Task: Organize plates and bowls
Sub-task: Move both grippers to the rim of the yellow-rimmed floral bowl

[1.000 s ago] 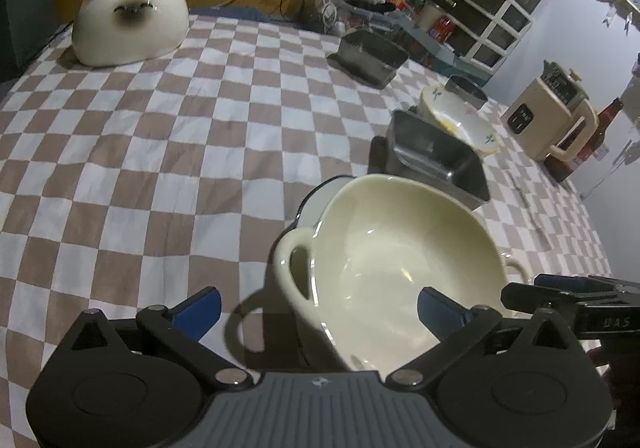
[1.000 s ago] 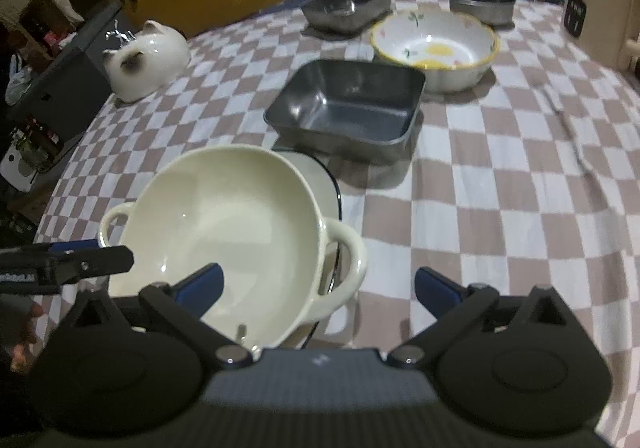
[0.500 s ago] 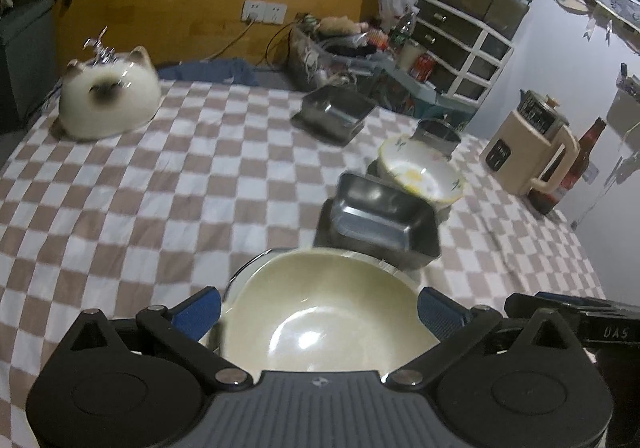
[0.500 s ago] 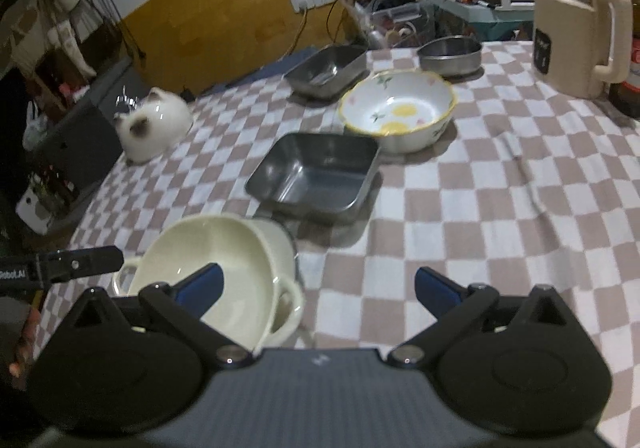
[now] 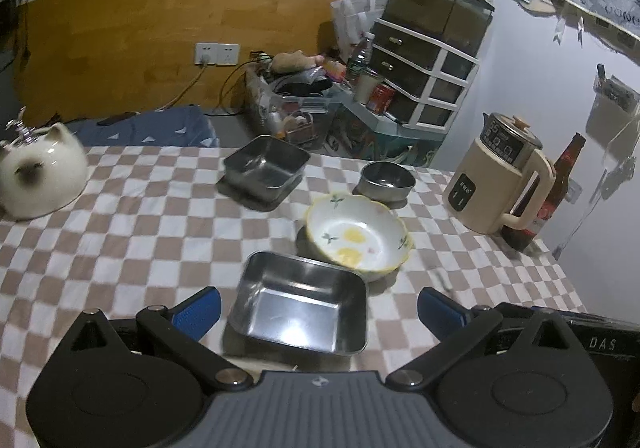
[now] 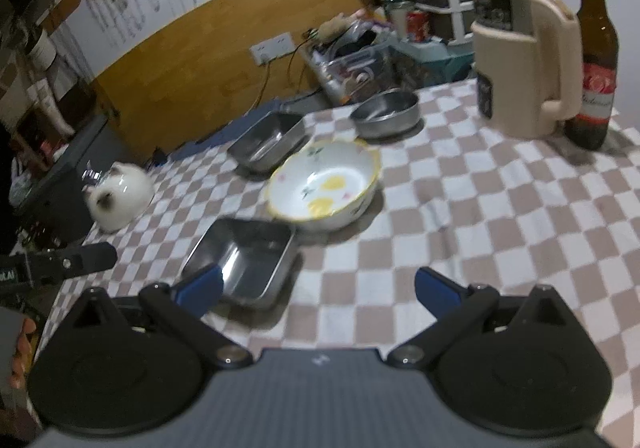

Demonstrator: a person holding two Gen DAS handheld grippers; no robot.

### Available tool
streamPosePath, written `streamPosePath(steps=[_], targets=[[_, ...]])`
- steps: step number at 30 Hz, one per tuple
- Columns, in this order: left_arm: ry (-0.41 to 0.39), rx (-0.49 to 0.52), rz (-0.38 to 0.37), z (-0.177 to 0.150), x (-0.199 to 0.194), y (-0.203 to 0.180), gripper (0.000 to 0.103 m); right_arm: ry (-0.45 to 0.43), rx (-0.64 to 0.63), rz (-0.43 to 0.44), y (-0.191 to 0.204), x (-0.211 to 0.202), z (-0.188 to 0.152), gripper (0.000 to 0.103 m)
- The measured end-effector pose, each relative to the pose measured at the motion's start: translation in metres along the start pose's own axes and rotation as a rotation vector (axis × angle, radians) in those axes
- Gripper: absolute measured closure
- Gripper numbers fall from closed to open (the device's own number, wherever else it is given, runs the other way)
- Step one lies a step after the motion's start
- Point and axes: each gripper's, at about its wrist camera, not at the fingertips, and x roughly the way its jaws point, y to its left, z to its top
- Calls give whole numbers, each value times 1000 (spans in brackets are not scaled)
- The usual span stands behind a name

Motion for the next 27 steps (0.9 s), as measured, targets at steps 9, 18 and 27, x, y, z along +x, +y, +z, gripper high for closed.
streamPosePath(steps=[9,18,27], targets=[[33,36,-10,32,51,-17,0,-45,62,-18,-31,19,30,0],[67,14,25,56,109,-9,6,-17,163,-15,-55,62,56,5],[158,-39,-1,63,171,5,39,43,172,41,-70,120,77,36]])
